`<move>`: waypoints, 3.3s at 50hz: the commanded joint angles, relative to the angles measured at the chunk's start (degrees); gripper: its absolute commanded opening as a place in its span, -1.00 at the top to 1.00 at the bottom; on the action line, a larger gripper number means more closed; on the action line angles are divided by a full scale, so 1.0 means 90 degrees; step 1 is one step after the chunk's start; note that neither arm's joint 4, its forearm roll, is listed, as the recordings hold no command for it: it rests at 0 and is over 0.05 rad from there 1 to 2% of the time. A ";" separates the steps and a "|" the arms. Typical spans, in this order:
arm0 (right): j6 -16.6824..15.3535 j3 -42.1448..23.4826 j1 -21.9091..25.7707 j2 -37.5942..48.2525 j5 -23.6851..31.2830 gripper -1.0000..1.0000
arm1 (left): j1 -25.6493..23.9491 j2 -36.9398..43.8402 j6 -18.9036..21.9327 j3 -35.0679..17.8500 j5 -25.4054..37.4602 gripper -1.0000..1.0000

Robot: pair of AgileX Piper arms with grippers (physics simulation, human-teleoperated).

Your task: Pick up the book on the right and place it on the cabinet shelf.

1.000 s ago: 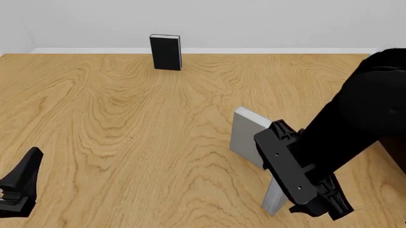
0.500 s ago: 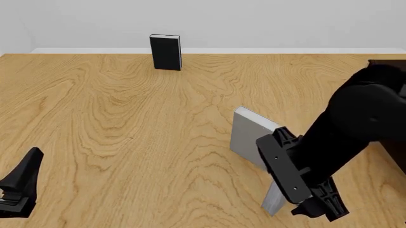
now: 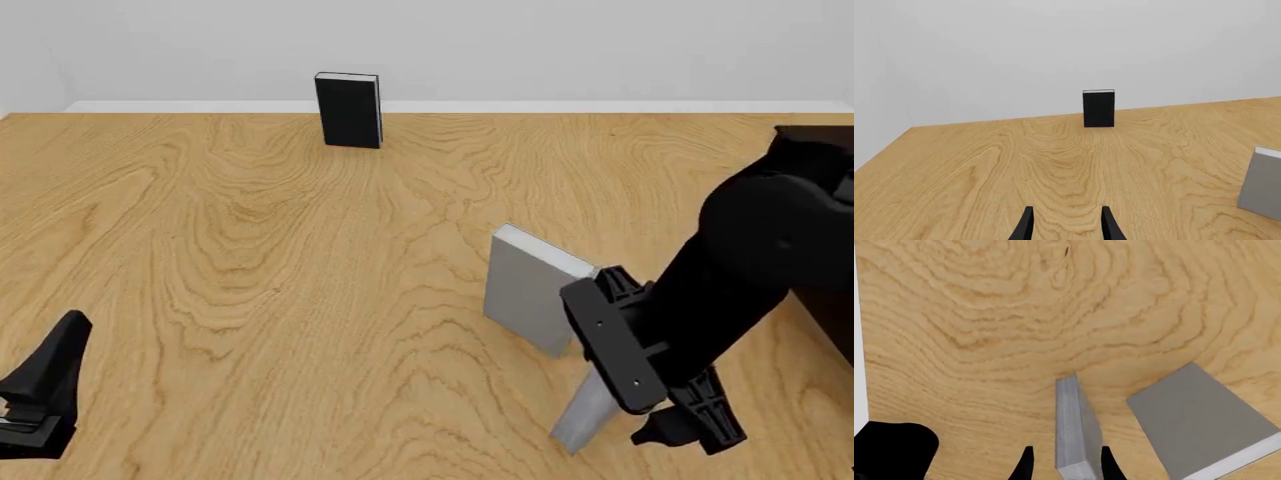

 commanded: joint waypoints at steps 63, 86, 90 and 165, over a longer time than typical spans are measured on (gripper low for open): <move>0.1506 0.0209 0.0310 -0.1518 0.0736 1.00 | -0.0111 -0.0007 0.0103 0.0001 0.0004 -1.00; -0.1287 0.0617 -0.3198 -0.2916 0.0736 1.00 | -0.0178 -0.0009 0.0175 0.0003 -0.0006 -1.00; -0.2094 0.0729 -0.3993 -0.3256 0.0736 1.00 | -0.0179 -0.0009 0.0173 0.0003 -0.0004 -1.00; -0.2998 0.2912 -0.4191 -0.1729 -0.7660 1.00 | -0.0166 -0.0009 0.0193 0.0003 -0.0020 -1.00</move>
